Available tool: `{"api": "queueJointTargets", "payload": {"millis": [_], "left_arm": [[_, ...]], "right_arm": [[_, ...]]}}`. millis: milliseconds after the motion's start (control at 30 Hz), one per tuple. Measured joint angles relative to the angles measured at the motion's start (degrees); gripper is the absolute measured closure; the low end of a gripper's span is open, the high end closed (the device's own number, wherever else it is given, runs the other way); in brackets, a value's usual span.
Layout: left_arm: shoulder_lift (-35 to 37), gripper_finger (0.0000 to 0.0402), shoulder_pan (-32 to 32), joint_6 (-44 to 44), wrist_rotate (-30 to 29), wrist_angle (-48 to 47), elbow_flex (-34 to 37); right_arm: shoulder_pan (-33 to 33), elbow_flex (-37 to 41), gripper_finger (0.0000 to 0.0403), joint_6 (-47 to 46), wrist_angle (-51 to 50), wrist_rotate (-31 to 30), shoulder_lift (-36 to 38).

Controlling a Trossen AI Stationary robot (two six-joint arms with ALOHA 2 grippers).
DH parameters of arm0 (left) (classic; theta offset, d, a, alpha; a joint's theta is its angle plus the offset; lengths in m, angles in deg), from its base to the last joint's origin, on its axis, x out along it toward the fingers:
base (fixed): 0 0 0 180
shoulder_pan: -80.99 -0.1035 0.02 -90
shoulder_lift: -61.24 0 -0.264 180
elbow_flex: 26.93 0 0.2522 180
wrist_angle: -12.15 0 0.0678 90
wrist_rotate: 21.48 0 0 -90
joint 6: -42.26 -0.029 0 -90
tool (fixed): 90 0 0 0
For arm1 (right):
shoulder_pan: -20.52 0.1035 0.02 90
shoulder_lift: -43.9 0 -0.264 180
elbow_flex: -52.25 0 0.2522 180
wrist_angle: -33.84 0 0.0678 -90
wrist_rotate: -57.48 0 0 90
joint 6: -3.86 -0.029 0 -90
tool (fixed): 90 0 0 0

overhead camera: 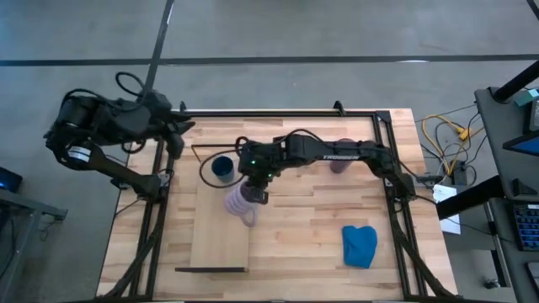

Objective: Stack small to large cups/mugs on shelf
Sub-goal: Put the purple mug on the shelf

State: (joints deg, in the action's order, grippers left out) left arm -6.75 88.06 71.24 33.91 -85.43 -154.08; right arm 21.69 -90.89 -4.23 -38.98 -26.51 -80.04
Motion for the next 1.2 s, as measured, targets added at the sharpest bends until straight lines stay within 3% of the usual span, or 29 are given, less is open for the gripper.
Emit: {"api": "queueJointTargets", "payload": {"millis": [200,433,600,867,1033,1200], "left_arm": [[-1.18,0.0318,0.04,10.55,6.23,-6.58,1.76],[-3.12,0.0318,0.11,11.99,16.64,-5.44,13.81],[-5.08,0.0318,0.26,15.68,18.54,-3.51,19.20],[-7.67,0.0318,0.71,15.69,21.07,4.53,20.59],[-7.71,0.0318,1.69,15.69,21.30,8.61,20.53],[-6.07,0.0318,1.95,16.85,20.77,6.91,20.50]], "right_arm": [[0.00,0.26,0.0381,1.06,4.24,-0.03,0.04],[-0.17,1.07,0.0381,0.38,2.39,-0.09,0.11],[-0.46,1.56,0.0381,-3.00,-1.64,-0.54,0.11],[-0.37,2.60,0.0381,-7.85,-20.01,-7.64,0.11],[-0.31,4.63,0.0381,-7.96,-18.99,-7.33,0.11],[-0.08,9.61,0.0381,-7.94,-13.97,-3.92,0.13]]}}
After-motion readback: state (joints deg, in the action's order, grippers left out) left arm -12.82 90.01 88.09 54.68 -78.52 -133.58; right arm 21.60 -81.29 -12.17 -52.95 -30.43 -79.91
